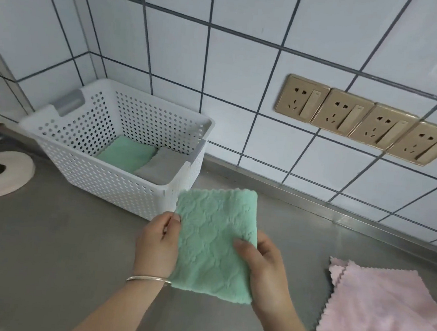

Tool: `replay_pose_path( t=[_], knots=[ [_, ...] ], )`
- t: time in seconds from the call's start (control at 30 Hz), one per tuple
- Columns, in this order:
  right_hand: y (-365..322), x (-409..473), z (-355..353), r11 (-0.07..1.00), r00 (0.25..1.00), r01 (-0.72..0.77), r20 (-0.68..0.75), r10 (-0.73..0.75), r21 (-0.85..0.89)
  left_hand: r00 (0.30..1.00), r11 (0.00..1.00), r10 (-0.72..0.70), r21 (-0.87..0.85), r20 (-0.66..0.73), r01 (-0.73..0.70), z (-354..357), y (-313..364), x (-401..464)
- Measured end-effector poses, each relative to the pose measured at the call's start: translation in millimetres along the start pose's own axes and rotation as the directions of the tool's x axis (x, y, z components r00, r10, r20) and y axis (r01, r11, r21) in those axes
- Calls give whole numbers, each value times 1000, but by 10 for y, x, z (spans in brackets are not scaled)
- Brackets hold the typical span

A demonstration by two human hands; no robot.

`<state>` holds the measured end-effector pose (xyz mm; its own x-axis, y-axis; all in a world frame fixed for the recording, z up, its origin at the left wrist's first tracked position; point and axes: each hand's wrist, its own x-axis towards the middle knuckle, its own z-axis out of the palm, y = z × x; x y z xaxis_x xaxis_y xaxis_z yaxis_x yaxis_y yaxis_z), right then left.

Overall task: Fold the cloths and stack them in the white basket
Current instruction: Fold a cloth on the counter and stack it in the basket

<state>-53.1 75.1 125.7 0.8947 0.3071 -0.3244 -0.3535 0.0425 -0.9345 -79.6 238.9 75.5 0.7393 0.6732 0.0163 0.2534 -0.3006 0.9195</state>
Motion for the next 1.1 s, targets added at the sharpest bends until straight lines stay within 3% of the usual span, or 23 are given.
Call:
replay_pose_path(
  t=[0.13, 0.23, 0.33, 0.53, 0.73, 0.87, 0.93, 1.03, 1.1],
  knots=[
    [-370, -10, 388, 994, 988, 75, 127, -84, 74, 994, 992, 24, -121, -104, -37, -478, 278, 143],
    [-536, 177, 780, 989, 981, 113, 145, -126, 100, 961, 982, 176, -28, -211, -186, -850, 414, 518],
    [-570, 486, 1223, 986, 983, 116, 132, -131, 117, 948, 975, 216, 3, -233, -221, -1155, 408, 1026],
    [-514, 1312, 2108, 991, 999, -32, 15, 30, 126, 977, 973, 182, 162, -108, -164, -1596, 194, 2170],
    [-431, 2163, 2512, 984, 984, -175, 19, 176, -43, 984, 914, 179, 372, -13, -161, -1557, -127, 3185],
    [-170, 2630, 2588, 932, 938, -347, -60, 343, -103, 983, 821, 145, 540, 111, -183, -1334, -350, 3500],
    [-74, 2780, 2633, 887, 914, -405, -89, 395, -224, 968, 773, 168, 585, 184, -245, -1245, -463, 3637],
    [62, 2960, 2673, 807, 902, -429, -137, 410, -407, 919, 584, 218, 711, 329, -393, -1144, -637, 3812],
    [175, 3067, 2707, 772, 889, -451, -148, 434, -447, 899, 492, 145, 758, 413, -427, -1098, -729, 3860]
  ],
)
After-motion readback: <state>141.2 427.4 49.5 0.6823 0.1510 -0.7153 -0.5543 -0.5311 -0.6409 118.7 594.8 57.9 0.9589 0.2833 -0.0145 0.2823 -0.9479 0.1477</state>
